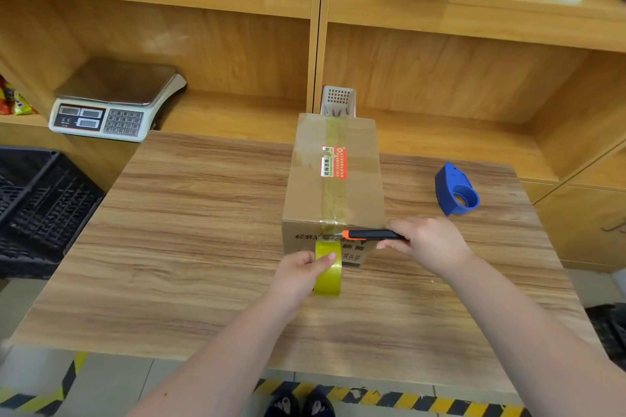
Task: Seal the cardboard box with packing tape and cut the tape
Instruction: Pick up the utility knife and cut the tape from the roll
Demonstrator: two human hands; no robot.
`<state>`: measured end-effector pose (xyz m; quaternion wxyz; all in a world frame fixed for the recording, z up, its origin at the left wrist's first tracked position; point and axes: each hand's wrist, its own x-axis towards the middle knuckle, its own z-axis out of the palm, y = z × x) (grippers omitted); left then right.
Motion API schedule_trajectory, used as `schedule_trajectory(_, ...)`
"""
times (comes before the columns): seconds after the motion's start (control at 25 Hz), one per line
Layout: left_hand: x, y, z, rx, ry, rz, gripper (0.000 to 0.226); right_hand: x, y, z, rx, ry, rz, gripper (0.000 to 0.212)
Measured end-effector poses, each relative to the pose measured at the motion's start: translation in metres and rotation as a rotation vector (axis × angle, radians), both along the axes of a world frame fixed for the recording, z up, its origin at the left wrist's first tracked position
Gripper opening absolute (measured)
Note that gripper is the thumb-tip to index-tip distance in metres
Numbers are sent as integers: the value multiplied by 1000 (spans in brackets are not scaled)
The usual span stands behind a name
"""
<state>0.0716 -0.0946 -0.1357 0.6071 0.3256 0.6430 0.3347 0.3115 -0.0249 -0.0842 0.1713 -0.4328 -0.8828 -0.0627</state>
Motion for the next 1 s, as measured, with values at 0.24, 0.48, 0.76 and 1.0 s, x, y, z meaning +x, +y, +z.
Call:
schedule_trajectory(0.24, -3, -2, 4, 9, -8, -2, 70, -1, 1, 6, -15, -15, 6, 49)
schedule_trajectory(0.48, -1, -10, 8, -20, 41, -3, 37, 5, -5, 7, -29, -51, -10, 45)
schedule_trajectory(0.76, -6, -18, -7, 88, 349, -150, 45, 21, -31, -1, -124, 21, -98, 48)
schedule_trajectory(1.0, 0, -35, -40, 190, 980, -700, 23, 41, -74, -24, -546, 573, -487, 29)
